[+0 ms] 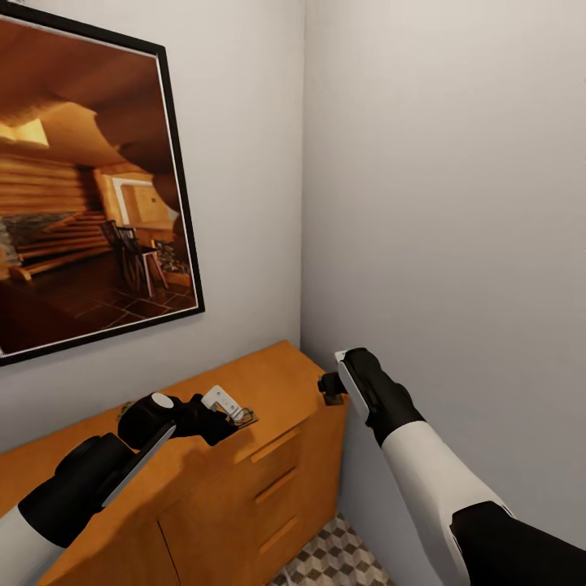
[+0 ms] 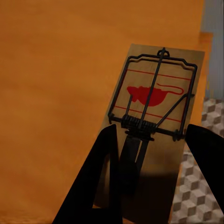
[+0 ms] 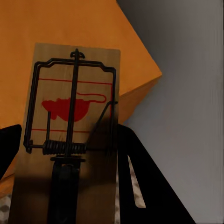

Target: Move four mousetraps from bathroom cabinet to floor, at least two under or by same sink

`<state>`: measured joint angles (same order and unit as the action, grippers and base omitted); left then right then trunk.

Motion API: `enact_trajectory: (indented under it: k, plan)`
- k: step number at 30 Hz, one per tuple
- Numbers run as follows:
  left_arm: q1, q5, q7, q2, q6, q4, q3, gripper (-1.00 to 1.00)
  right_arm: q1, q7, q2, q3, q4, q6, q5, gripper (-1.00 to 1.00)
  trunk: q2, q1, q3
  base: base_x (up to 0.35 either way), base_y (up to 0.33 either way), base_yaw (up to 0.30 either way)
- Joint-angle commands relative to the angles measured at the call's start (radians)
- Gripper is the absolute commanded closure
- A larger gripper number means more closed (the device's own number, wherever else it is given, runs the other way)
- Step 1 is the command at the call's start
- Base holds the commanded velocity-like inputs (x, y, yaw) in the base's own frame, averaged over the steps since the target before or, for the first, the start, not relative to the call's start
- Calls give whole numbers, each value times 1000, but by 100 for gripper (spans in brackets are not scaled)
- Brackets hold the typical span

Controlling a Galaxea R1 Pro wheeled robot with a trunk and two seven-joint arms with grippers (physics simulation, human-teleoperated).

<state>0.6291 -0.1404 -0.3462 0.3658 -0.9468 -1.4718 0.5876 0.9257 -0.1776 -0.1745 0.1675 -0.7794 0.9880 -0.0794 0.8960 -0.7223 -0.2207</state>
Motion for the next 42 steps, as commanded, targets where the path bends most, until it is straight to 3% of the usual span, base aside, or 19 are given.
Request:
enact_trajectory:
  k: [1, 10, 26, 42]
  plan:
    - [1, -10, 6, 1, -6, -1, 1, 100, 1, -10, 0, 1, 0, 2, -11, 100, -6, 4, 2, -104, -49, 0]
    - [1, -8, 7, 1, -6, -1, 0, 100, 1, -10, 0, 1, 0, 3, -11, 100, -69, 39, 30, -60, -11, 0]
    - [1, -8, 8, 1, -7, 0, 1, 100, 1, -10, 0, 1, 9, 1, -11, 100, -181, 100, 80, -307, -28, 0]
    - [1, -8, 7, 1, -7, -1, 1, 100, 1, -10, 0, 1, 9, 1, -11, 100, -293, 161, 130, -47, -31, 0]
